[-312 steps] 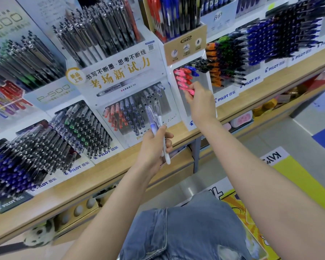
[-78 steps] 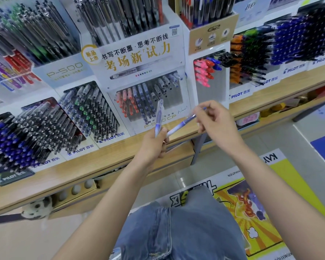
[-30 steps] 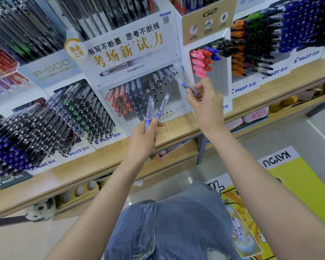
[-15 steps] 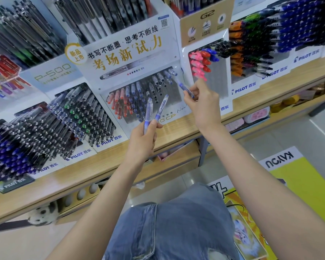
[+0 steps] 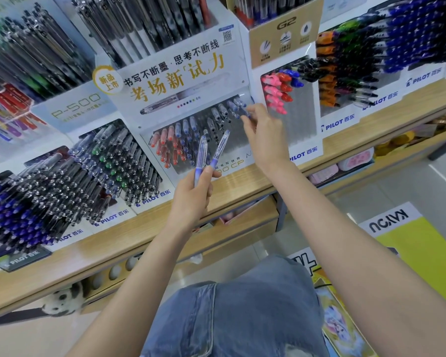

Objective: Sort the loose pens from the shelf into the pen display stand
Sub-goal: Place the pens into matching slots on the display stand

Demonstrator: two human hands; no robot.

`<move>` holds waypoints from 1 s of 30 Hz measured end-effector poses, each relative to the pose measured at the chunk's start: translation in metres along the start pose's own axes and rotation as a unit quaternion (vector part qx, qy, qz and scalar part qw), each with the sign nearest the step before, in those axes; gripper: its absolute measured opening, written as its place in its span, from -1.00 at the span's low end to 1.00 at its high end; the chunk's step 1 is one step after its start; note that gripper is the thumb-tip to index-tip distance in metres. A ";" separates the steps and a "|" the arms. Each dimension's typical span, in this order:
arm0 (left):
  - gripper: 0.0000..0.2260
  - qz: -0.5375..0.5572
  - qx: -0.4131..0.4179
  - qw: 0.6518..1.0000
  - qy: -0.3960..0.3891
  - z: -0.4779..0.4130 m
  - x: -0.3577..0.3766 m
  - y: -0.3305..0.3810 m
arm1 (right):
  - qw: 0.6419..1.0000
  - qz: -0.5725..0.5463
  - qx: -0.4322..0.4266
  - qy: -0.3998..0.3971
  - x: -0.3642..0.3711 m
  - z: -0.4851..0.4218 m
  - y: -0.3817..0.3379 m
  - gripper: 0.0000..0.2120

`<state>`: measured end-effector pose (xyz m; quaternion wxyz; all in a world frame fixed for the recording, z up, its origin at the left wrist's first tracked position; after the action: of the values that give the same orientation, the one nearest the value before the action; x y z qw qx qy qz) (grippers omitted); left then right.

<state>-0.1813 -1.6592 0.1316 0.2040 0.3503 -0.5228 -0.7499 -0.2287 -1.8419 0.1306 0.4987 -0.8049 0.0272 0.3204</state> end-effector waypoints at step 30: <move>-0.77 -0.008 -0.041 0.996 -0.075 0.011 0.028 -0.004 | 0.881 -0.225 0.251 -0.332 -0.048 0.054 0.011 -0.90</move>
<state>-0.2080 -1.6694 0.1215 0.1727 0.2882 -0.5026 -0.7966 -0.2970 -1.8157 0.1318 0.7226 -0.4833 -0.2426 0.4306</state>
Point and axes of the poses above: each hand's wrist, its own z-axis away from the middle knuckle, its own x-axis out of the palm, y = z × x, the point moved 6 cm from there along -z, towards the middle knuckle, and after that the axes turned 6 degrees about x, right-handed, at the moved point
